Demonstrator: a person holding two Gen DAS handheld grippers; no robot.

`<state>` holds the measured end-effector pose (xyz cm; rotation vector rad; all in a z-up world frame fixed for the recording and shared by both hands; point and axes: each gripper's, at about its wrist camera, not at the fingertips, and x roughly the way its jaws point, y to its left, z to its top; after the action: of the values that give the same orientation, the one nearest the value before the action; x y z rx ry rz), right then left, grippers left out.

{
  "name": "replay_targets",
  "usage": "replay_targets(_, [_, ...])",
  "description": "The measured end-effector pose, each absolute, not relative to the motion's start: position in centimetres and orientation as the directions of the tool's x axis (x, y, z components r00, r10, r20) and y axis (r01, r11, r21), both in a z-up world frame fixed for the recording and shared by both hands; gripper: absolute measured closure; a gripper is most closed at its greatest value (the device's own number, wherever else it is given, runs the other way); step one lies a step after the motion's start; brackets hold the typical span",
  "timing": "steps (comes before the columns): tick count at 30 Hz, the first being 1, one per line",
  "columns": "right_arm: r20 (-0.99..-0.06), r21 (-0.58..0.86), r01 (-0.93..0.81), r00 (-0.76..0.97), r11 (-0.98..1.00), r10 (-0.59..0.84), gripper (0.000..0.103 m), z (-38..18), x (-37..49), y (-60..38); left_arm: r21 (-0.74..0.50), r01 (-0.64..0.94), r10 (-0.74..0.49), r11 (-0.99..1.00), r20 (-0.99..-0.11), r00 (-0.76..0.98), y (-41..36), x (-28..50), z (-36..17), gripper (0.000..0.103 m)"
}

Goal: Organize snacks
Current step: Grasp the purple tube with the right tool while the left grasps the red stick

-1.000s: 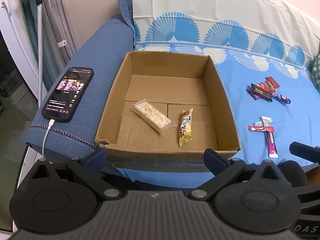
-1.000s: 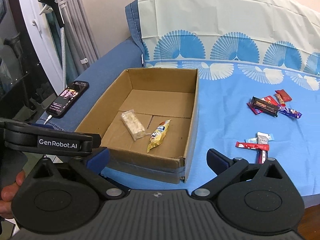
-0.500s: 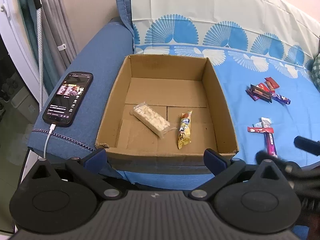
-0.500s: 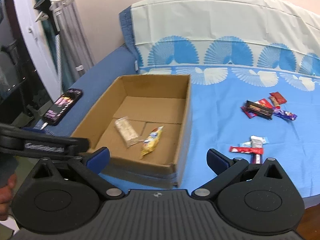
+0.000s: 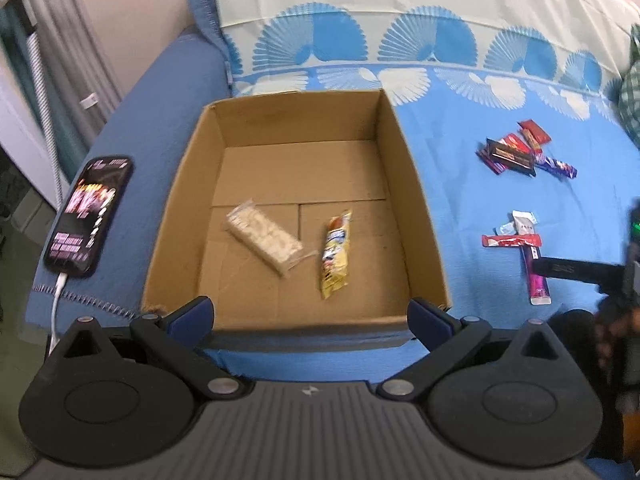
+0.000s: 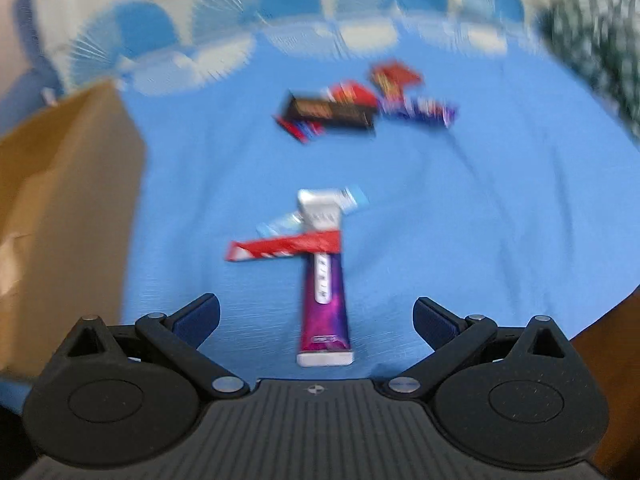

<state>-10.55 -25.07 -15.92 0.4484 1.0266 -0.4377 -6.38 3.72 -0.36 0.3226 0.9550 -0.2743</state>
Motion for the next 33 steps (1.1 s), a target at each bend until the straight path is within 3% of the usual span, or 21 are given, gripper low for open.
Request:
replay_targets(3, [-0.907, 0.15, 0.545, 0.409, 0.825, -0.105, 0.009, -18.6, -8.3, -26.6, 0.159, 0.401, -0.096, 0.902, -0.832, 0.547, 1.2, -5.5, -0.6, 0.0])
replay_targets(4, [-0.911, 0.13, 0.534, 0.397, 0.835, -0.112, 0.017, -19.2, -7.7, -26.7, 0.159, 0.417, -0.107, 0.895, -0.831, 0.546, 0.1, -5.1, -0.7, 0.0])
replay_targets(5, [-0.914, 0.117, 0.523, 0.388, 0.844, -0.114, 0.039, -20.0, -7.4, -26.8, 0.157, 0.433, -0.119, 0.888, -0.83, 0.545, -0.9, -4.8, -0.9, 0.0])
replay_targets(7, [-0.913, 0.114, 0.52, 0.391, 0.846, -0.117, 0.055, -20.4, -7.2, -27.3, 0.145, 0.476, -0.149, 0.868, -0.837, 0.527, -3.2, -4.0, -1.5, 0.0])
replay_targets(8, [-0.9, 0.145, 0.505, 0.424, 0.851, -0.099, 0.074, -20.2, -7.4, -27.6, 0.131, 0.502, -0.172, 0.855, -0.841, 0.513, -4.5, -3.6, -1.9, 0.0])
replay_targets(14, [-0.877, 0.249, 0.407, 0.48, 0.879, 0.026, 0.075, -19.7, -8.5, -29.6, 0.132, 0.664, -0.265, 0.736, -0.847, 0.461, -12.9, -2.1, -5.6, 0.0])
replay_targets(22, [-0.866, 0.182, 0.567, 0.48, 0.804, -0.142, 0.075, -19.3, -10.7, -36.5, 0.148, 0.854, -0.247, 0.499, -0.92, 0.304, -23.1, -0.6, -15.1, 0.0])
replay_targets(27, [-0.872, 0.202, 0.579, 0.473, 0.79, -0.124, 0.074, -21.2, -12.0, -39.1, 0.077, 0.894, -0.209, 0.442, -0.96, 0.186, -26.7, 0.4, -20.1, 0.001])
replay_targets(32, [-0.86, 0.197, 0.552, 0.495, 0.81, -0.127, 0.071, -21.6, -11.3, -39.5, 0.006, 0.857, -0.181, 0.516, -0.977, 0.115, -28.0, 2.3, -23.0, 0.004])
replay_targets(33, [-0.857, 0.194, 0.548, 0.498, 0.814, -0.131, 0.07, -21.6, -11.4, -39.4, -0.002, 0.844, -0.195, 0.537, -0.973, 0.121, -27.9, 2.5, -22.8, 0.009])
